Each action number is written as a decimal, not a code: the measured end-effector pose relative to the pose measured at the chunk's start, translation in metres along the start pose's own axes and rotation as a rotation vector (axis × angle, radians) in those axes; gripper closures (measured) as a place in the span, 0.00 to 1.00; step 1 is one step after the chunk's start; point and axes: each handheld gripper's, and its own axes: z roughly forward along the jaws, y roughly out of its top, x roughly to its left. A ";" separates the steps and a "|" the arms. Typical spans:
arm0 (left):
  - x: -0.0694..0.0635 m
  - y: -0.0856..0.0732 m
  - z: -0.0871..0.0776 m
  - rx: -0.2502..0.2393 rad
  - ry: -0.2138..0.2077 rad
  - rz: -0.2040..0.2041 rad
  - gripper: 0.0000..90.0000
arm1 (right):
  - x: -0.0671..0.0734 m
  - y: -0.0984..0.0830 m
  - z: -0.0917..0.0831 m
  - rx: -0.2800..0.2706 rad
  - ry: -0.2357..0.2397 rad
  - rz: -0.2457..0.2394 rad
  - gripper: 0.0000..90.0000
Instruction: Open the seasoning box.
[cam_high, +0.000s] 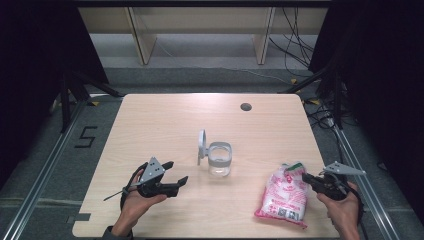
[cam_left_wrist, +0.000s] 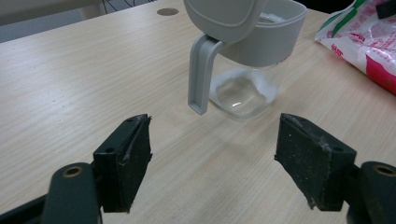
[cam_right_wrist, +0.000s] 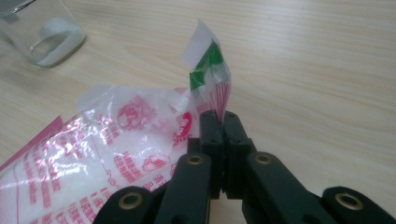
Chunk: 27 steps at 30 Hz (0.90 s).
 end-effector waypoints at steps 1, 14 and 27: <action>-0.001 -0.001 0.001 -0.001 -0.003 -0.004 0.28 | -0.002 -0.002 -0.002 -0.010 -0.009 -0.008 1.00; -0.005 -0.003 0.005 0.019 -0.011 0.001 0.28 | -0.007 -0.022 -0.003 -0.011 -0.011 0.096 0.67; -0.005 -0.003 0.007 0.026 -0.012 0.009 0.28 | -0.009 -0.021 0.020 0.029 0.069 0.190 0.68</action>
